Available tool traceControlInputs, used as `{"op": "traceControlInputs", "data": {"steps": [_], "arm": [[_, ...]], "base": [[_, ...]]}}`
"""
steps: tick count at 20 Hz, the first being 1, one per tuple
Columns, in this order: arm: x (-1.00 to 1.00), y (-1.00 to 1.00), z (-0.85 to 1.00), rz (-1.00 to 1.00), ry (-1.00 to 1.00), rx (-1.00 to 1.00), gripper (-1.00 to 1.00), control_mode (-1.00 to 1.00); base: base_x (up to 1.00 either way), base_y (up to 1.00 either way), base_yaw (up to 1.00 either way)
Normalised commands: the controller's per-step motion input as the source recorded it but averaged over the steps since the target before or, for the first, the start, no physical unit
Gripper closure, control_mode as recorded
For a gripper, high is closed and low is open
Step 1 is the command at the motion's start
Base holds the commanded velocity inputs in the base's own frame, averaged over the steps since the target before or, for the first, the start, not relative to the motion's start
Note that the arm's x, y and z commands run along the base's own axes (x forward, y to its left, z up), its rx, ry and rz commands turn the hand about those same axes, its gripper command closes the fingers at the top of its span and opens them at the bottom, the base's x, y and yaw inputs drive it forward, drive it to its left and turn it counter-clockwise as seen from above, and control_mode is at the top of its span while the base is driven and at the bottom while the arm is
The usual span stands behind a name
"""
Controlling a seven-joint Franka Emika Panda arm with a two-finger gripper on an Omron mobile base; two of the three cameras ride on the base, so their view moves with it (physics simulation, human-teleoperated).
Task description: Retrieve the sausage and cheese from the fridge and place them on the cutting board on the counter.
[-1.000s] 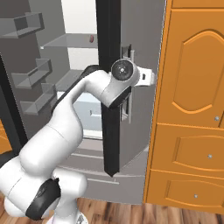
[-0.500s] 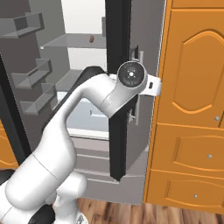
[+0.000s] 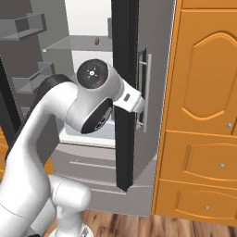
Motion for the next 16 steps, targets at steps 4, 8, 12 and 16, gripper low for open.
{"op": "traceControlInputs", "data": {"steps": [4, 8, 12, 16], "arm": [[0.03, 0.97, 0.12, -0.28, 0.08, 0.18, -1.0, -1.0], [0.59, 0.87, 0.0, -0.31, 0.05, 0.15, -1.0, -1.0], [0.68, 0.5, 0.07, -0.35, 0.05, 0.16, -1.0, -1.0], [0.45, 0.28, 0.28, -0.37, 0.02, 0.21, -1.0, -1.0]], "base": [[0.0, 0.0, 0.0], [0.0, 0.0, 0.0], [0.0, 0.0, 0.0], [0.0, 0.0, 0.0]]}}
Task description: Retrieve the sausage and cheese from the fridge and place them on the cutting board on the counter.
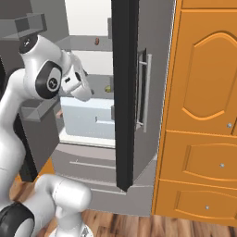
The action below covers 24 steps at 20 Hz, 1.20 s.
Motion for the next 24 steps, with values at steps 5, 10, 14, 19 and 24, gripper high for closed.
{"op": "traceControlInputs", "data": {"steps": [5, 10, 14, 19, 24], "arm": [[0.51, 0.02, 0.23, -0.27, 0.01, 0.21, -1.0, -1.0], [0.34, -0.33, -0.01, -0.16, 0.0, 0.15, -1.0, -1.0], [0.44, -0.41, -0.05, -0.15, 0.0, 0.11, -1.0, -1.0], [0.21, -0.3, -0.19, -0.16, -0.02, 0.06, -1.0, -1.0], [0.11, -0.05, -0.22, -0.15, -0.03, 0.08, -1.0, -1.0]], "base": [[0.0, 0.0, 0.0], [0.0, 0.0, 0.0], [0.0, 0.0, 0.0], [0.0, 0.0, 0.0], [0.0, 0.0, 0.0]]}}
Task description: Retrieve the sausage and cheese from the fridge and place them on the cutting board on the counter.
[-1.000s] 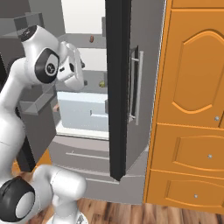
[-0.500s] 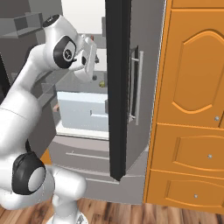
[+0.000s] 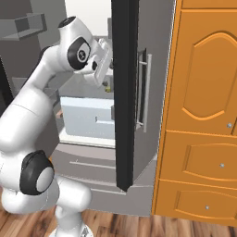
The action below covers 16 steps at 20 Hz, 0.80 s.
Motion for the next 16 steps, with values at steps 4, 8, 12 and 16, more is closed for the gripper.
{"op": "traceControlInputs", "data": {"steps": [4, 8, 12, 16], "arm": [[0.07, -0.07, -0.19, -0.14, -0.05, 0.08, -1.0, -1.0], [0.29, -0.23, 0.0, -0.12, -0.06, 0.05, -1.0, -1.0], [0.32, -0.28, 0.0, -0.11, -0.03, 0.04, -1.0, -1.0], [0.06, -0.18, -0.07, -0.08, -0.03, 0.04, -1.0, -1.0]], "base": [[0.0, 0.0, 0.0], [0.0, 0.0, 0.0], [0.0, 0.0, 0.0], [0.0, 0.0, 0.0]]}}
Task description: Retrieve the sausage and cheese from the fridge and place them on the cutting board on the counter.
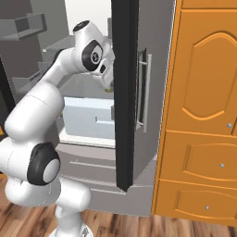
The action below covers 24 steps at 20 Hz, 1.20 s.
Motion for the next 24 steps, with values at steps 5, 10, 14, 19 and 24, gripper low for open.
{"op": "traceControlInputs", "data": {"steps": [5, 10, 14, 19, 24], "arm": [[-0.02, -0.47, 0.0, -0.06, -0.04, 0.03, -1.0, -1.0], [-0.06, -0.68, 0.0, -0.09, -0.01, 0.0, -1.0, -1.0], [0.0, -0.71, 0.0, -0.1, -0.01, 0.0, -1.0, -1.0], [0.01, -0.87, 0.0, -0.12, 0.0, 0.0, -1.0, -1.0], [0.0, -0.87, 0.02, -0.11, 0.0, 0.0, -1.0, -1.0]], "base": [[0.0, 0.0, 0.0], [0.0, 0.0, 0.0], [0.0, 0.0, 0.0], [0.0, 0.0, 0.0], [0.0, 0.0, 0.0]]}}
